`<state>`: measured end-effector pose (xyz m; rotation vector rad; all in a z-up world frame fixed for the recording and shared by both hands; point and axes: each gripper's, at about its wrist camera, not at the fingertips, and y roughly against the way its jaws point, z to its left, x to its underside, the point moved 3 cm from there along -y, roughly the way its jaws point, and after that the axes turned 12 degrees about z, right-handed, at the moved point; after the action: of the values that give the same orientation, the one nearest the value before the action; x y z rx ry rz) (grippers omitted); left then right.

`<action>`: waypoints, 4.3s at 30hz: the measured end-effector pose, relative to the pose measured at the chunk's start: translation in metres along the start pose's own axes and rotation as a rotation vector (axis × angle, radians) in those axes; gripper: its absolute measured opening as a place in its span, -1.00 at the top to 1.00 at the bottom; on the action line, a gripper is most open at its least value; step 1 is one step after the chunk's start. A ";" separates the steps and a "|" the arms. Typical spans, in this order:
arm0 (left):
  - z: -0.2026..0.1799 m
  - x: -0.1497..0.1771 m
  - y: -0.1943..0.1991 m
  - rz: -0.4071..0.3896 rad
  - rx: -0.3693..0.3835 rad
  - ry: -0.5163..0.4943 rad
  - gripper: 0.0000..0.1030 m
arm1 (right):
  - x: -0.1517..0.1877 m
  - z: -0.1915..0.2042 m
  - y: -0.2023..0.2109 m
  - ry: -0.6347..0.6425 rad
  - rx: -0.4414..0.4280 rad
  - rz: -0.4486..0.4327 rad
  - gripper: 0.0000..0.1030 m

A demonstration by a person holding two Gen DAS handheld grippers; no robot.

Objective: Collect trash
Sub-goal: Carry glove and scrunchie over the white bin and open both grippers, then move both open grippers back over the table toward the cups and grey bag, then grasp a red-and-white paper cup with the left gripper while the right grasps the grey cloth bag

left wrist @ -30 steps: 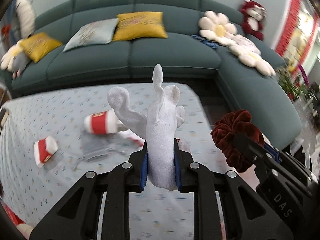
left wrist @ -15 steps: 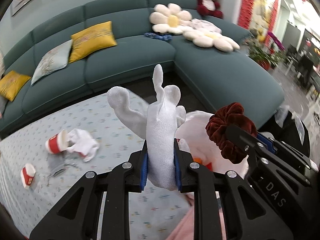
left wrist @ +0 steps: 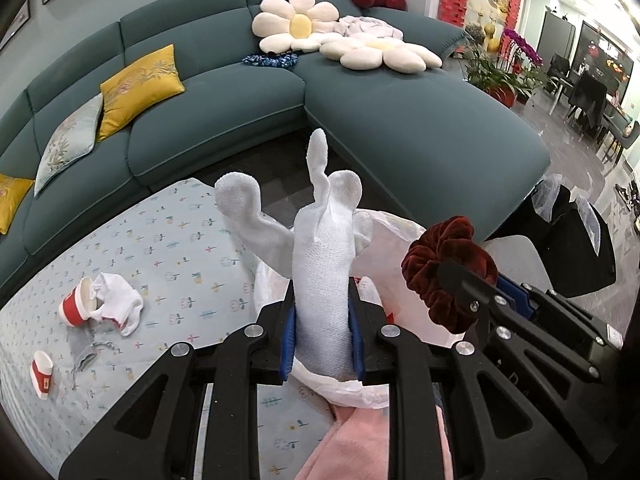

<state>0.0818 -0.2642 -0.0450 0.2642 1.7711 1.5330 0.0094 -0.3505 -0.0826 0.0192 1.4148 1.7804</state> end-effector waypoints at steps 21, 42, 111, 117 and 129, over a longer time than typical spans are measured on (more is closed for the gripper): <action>0.015 -0.006 -0.001 -0.031 -0.031 0.084 -0.31 | -0.005 -0.017 -0.001 -0.067 0.027 -0.014 0.23; 0.114 0.037 0.040 -0.079 -0.061 0.277 -0.55 | 0.004 0.078 0.013 0.102 0.005 -0.014 0.08; 0.523 0.229 -0.075 0.218 -0.176 0.872 0.16 | 0.145 0.417 -0.283 0.642 0.030 0.415 0.68; 0.496 0.221 -0.066 0.198 -0.155 0.835 0.70 | 0.148 0.398 -0.260 0.599 -0.009 0.434 0.72; 0.432 0.195 -0.030 0.129 -0.118 0.758 0.95 | 0.135 0.352 -0.188 0.529 -0.066 0.359 0.73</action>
<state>0.2409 0.1721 -0.1451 -0.3153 2.2411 1.9859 0.2037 0.0129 -0.1698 -0.2662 1.8063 2.2369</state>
